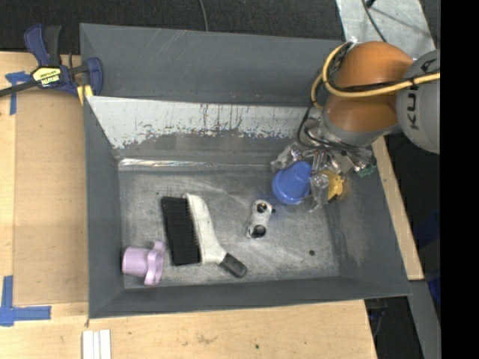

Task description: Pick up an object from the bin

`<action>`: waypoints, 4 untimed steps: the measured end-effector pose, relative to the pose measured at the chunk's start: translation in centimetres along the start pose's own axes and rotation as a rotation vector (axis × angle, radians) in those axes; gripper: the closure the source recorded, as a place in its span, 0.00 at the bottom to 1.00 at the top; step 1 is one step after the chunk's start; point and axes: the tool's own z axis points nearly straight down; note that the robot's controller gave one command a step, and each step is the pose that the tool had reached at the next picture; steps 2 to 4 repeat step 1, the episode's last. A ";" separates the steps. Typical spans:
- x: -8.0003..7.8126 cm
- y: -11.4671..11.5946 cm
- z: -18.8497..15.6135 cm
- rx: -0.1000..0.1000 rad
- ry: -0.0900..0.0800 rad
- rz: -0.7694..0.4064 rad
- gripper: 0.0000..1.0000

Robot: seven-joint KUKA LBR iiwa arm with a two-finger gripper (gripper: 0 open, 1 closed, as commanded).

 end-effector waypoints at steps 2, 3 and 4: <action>0.0 0.0 -1.8 -0.001 0.002 0.001 1.00; 0.0 0.0 -1.8 -0.001 0.002 0.001 1.00; 0.0 0.0 -1.8 -0.001 0.002 0.001 1.00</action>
Offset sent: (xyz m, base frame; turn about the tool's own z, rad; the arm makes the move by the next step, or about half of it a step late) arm 0.0000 0.0002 0.0220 0.0000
